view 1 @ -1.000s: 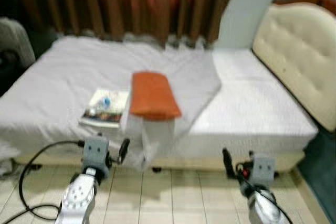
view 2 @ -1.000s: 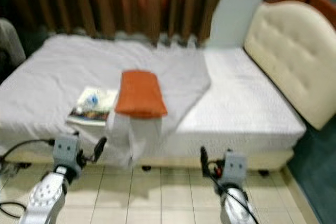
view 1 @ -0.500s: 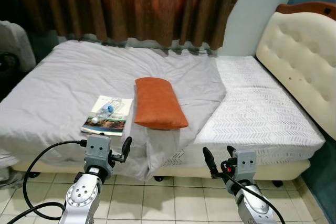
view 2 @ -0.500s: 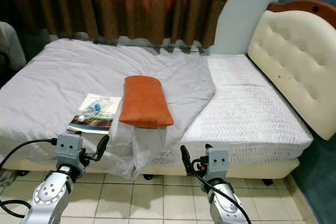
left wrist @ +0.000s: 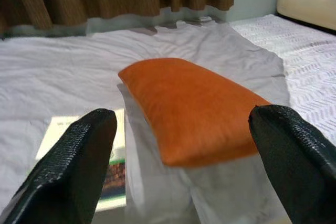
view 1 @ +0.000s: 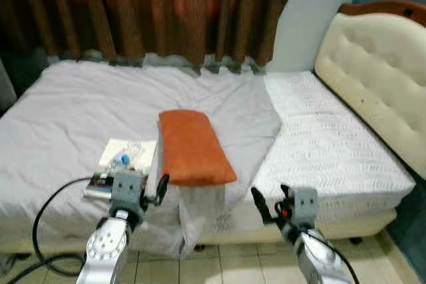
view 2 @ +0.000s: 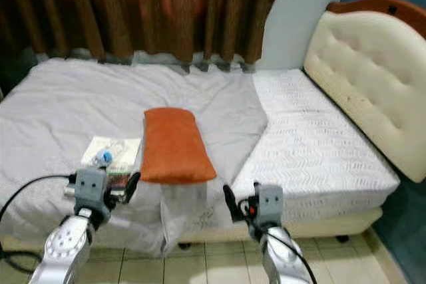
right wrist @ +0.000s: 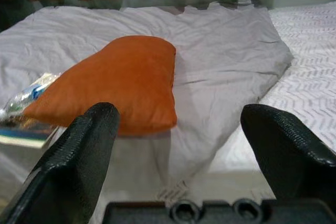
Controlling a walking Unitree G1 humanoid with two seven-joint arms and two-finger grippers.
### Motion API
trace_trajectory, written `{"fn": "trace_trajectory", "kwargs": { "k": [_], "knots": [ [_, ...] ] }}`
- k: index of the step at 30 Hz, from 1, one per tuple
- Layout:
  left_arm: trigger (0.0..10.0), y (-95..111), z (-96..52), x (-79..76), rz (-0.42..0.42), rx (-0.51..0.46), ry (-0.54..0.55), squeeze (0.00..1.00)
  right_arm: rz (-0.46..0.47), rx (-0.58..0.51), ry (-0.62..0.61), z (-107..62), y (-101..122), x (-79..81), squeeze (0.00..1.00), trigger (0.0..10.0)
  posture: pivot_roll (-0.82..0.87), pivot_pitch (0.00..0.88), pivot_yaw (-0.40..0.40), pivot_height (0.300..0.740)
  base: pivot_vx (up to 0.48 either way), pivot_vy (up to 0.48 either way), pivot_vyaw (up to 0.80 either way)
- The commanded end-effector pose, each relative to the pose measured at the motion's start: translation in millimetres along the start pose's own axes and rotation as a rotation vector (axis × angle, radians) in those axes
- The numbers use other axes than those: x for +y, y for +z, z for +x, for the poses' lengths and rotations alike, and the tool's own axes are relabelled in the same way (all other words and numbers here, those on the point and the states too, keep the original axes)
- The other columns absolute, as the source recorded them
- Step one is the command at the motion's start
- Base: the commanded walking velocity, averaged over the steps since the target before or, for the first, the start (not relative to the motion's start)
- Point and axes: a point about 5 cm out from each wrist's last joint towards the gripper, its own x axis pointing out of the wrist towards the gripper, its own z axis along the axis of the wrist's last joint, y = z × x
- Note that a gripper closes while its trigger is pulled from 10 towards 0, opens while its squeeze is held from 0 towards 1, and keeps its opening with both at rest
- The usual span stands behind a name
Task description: Clean up the room
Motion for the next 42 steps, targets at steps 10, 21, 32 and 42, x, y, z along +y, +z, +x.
{"fn": "trace_trajectory", "kwargs": {
  "k": [10,21,32,42],
  "knots": [
    [10.0,3,4.7,-5.4,0.022,-0.002,-0.013,0.0,-0.006,0.017,-0.012,2.1,0,-8.3,0.0,10.0,0.1,0.0,-0.072,0.74,0.48,0.0,0.31],
    [10.0,6,7.4,1.7,0.02,-0.007,-0.012,0.0,-0.008,0.018,-0.012,2.8,-1,-7.6,0.0,10.0,0.09,0.0,-0.071,0.74,0.48,0.0,0.0],
    [10.0,7,9.2,5.4,0.022,-0.003,-0.018,0.0,-0.006,0.023,-0.015,1.8,-4,-6.5,0.0,10.0,0.09,0.0,-0.064,0.74,0.48,0.0,0.0],
    [10.0,7,8.5,3.4,0.008,-0.005,-0.014,0.0,0.003,0.022,0.01,7.6,0,-3.0,0.0,10.0,0.1,0.0,-0.065,0.74,0.48,0.0,0.0]
  ]
}}
